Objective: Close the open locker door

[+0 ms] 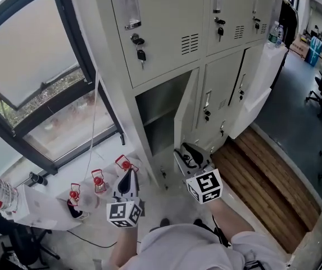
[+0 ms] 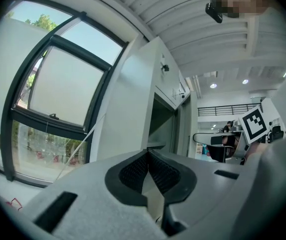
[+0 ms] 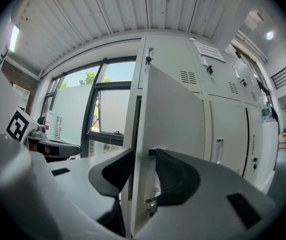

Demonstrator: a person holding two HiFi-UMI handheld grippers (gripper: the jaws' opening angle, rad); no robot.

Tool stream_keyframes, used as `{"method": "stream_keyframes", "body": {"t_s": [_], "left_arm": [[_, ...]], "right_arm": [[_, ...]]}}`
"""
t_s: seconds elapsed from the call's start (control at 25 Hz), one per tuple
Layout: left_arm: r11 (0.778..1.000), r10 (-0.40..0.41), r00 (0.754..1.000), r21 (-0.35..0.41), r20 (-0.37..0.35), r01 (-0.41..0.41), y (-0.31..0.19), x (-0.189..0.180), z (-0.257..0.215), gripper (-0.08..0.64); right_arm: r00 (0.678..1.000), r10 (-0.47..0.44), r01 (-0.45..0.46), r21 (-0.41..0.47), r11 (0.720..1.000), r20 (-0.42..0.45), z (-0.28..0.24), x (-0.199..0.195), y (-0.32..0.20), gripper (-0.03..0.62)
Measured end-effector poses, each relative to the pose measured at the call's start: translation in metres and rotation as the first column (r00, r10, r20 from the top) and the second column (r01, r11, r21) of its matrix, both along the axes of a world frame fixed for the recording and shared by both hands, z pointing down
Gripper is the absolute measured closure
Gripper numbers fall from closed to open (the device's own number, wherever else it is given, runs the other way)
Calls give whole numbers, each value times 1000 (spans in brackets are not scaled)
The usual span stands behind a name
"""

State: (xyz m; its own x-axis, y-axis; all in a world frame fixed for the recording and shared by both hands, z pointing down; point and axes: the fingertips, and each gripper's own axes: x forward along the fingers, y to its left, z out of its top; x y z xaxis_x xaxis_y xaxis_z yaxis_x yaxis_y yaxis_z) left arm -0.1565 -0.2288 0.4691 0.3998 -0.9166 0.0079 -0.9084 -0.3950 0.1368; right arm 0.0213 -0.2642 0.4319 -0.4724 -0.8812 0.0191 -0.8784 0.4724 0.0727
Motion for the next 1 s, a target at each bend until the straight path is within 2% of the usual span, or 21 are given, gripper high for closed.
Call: {"method": "stream_keyframes", "body": {"t_s": [1.0], "left_arm": [[984, -176, 984, -2, -5, 176, -3, -69, 3, 552]], "right_arm": [[988, -153, 153, -4, 988, 3, 2, -68, -42, 459]]}}
